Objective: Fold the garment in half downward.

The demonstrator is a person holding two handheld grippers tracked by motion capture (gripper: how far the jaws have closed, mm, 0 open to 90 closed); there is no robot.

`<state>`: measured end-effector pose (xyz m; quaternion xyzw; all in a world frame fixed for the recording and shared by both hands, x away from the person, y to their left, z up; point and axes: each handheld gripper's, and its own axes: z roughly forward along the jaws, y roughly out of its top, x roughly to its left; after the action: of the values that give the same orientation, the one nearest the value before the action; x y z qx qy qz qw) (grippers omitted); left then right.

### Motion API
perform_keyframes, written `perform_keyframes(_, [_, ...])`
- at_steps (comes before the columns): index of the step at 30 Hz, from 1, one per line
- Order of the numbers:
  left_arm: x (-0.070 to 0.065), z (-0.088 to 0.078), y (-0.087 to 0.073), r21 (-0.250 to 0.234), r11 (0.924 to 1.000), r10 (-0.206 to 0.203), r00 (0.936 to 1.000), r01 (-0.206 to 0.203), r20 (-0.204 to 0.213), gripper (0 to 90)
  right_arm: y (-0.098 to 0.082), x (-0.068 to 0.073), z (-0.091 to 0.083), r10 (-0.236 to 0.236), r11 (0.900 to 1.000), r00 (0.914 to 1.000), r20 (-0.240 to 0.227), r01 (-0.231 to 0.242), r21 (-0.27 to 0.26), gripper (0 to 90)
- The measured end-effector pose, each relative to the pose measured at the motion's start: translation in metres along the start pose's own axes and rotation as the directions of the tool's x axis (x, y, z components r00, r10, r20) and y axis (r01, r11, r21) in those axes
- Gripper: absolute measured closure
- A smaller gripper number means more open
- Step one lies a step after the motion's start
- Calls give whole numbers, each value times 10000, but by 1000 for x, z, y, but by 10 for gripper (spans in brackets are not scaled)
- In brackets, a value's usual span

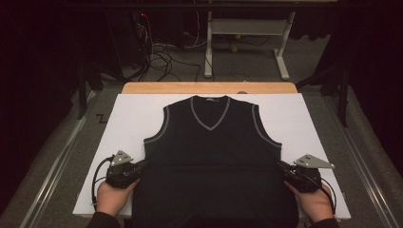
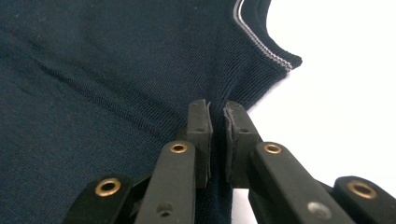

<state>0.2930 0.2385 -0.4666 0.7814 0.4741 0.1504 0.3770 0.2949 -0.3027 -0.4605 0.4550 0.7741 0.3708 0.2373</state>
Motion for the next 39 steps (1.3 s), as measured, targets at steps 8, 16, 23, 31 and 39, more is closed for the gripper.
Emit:
perform_keyframes(8, [3, -10, 1, -377, 9993, -50, 10000, 53, 77, 791, 0, 0, -9, -80, 9995, 10000, 58, 82, -315, 841])
perform_keyframes(16, [2, -19, 0, -678, 9976, -105, 9997, 121, 240, 791, 0, 0, -19, -105, 9978, 9999, 116, 113, -646, 859])
perform_keyframes(23, [0, -24, -2, -795, 9967, -108, 9991, 140, 404, 791, -2, 0, -24, -110, 9975, 9999, -1, 110, -697, 873])
perform_keyframes(31, [-3, -32, -6, -869, 9962, -2, 9980, 58, 639, 791, -4, 3, -34, -192, 9959, 9998, -90, 183, -889, 874])
perform_keyframes(39, [-6, -41, -12, -870, 9962, 130, 9968, -61, 789, 789, -8, 6, -45, -299, 9935, 9995, -105, 285, -1099, 874])
